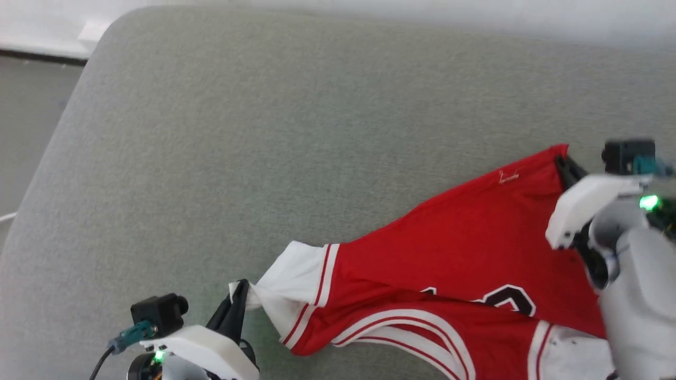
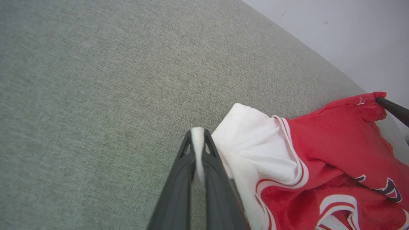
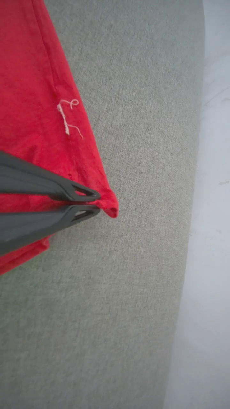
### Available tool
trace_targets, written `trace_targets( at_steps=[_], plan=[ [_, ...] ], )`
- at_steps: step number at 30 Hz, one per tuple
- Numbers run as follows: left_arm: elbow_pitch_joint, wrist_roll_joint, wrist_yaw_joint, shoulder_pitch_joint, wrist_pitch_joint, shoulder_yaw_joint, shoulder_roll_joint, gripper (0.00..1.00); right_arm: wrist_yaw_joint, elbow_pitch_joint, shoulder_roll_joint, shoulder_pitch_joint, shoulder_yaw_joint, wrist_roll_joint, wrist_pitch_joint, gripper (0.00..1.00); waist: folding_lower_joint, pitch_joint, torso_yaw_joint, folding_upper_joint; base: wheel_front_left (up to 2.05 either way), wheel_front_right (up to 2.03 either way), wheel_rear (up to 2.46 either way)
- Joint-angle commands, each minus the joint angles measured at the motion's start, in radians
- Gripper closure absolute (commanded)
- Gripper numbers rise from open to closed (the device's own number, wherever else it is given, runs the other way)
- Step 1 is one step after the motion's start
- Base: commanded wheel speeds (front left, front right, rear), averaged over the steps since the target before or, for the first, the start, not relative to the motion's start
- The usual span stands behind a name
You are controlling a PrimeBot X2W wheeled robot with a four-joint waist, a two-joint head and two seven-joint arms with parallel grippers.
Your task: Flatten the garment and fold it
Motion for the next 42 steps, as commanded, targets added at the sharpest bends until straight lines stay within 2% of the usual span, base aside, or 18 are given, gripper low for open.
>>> trace_targets(
  at_steps=[1,5,10,16,21,25,30,36,42],
  plan=[
    [-0.009,-0.002,0.008,0.01,-0.006,0.006,0.008,1.0,-0.002,-0.025,0.017,0.044,-0.03,0.008,-0.032,1.0,0.0001,-0.049,-0.049,0.0,0.0,0.0,0.0],
    [-0.034,0.004,0.021,0.022,-0.015,0.021,0.022,1.0,-0.002,-0.129,0.076,0.165,-0.092,0.007,-0.098,1.0,0.0001,-0.081,-0.097,0.0,0.0,0.0,0.0],
    [-0.075,-0.002,0.026,0.026,-0.034,0.041,0.028,1.0,-0.002,-0.309,0.123,0.326,-0.143,0.013,-0.113,1.0,0.0001,-0.112,-0.152,0.0,0.0,0.0,0.0],
    [-0.107,0.026,0.019,-0.017,-0.031,0.047,0.071,1.0,-0.002,-0.523,0.146,0.455,-0.17,0.03,-0.046,1.0,0.0001,-0.139,-0.206,0.0,0.0,0.0,0.0],
    [-0.129,0.05,-0.009,-0.142,0.011,0.037,0.117,1.0,-0.002,-0.673,0.148,0.454,-0.155,0.013,0.039,1.0,0.0001,-0.143,-0.23,0.0,0.0,0.0,0.0],
    [-0.114,0.056,-0.039,-0.296,0.03,0.045,0.147,1.0,-0.002,-0.768,0.093,0.387,-0.115,-0.015,0.133,1.0,0.0001,-0.116,-0.251,0.0,0.0,0.0,0.0],
    [-0.062,0.038,-0.057,-0.529,0.05,0.076,0.158,1.0,-0.002,-0.811,-0.035,0.206,-0.034,-0.016,0.225,1.0,0.0001,-0.035,-0.276,0.0,0.0,0.0,0.0],
    [0.034,0.032,-0.066,-0.86,0.068,0.105,0.17,1.0,-0.002,-0.765,-0.155,-0.071,0.075,0.004,0.311,1.0,0.0001,0.117,-0.292,0.0,0.0,0.0,0.0],
    [0.139,0.08,-0.044,-1.16,0.043,0.113,0.176,1.0,-0.002,-0.664,-0.206,-0.363,0.168,0.005,0.323,1.0,0.0001,0.259,-0.31,0.0,0.0,0.0,0.0]
  ],
)
